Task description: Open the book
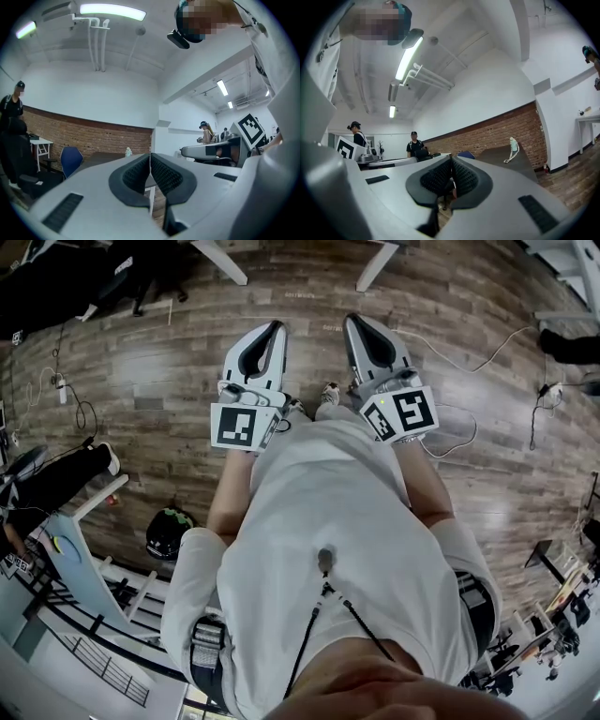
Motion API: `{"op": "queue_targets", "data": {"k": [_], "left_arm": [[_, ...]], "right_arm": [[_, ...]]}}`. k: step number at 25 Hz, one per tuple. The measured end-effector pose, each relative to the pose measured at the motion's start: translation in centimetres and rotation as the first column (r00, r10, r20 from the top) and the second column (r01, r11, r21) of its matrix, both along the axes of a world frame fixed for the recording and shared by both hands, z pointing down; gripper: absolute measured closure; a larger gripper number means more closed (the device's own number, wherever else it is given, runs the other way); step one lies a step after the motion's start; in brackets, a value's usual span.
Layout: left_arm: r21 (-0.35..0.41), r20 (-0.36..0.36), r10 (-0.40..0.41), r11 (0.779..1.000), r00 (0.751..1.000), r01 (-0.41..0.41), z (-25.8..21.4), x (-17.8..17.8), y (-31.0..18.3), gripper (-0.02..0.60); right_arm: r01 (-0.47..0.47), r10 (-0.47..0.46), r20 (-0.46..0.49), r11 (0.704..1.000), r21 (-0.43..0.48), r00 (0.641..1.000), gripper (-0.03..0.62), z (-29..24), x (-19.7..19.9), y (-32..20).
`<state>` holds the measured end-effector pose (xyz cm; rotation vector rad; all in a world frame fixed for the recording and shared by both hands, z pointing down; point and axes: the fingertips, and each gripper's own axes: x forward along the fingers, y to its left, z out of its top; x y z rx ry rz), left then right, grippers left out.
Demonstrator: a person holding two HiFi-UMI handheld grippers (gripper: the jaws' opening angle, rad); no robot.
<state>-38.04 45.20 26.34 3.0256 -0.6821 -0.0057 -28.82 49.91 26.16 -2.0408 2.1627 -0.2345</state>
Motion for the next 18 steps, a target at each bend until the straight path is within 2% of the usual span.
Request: {"op": "queue_targets", "data": {"k": [9, 12, 18], "left_arm": [[-0.016, -0.025, -0.033, 0.999, 0.999, 0.032, 0.6, 4.6, 0.1, 0.554], [-0.03, -0.035, -0.032, 0.999, 0.999, 0.031, 0.4, 5.1, 0.0, 0.554], [-0.01, -0.045, -0.069, 0.998, 0.997, 0.069, 0.0, 5.5, -0.9, 0.554]], "right_arm": [[0.042, -0.042, -0.021, 0.999, -0.031, 0.999, 0.557, 0.6, 3.9, 0.0], [0.058, -0.058, -0.024, 0.998, -0.031, 0.998, 0.557, 0.1, 4.5, -0.6], [0.087, -0.088, -0.045, 0.996, -0.017, 0.995, 0.557, -0.3, 5.1, -1.6]]}}
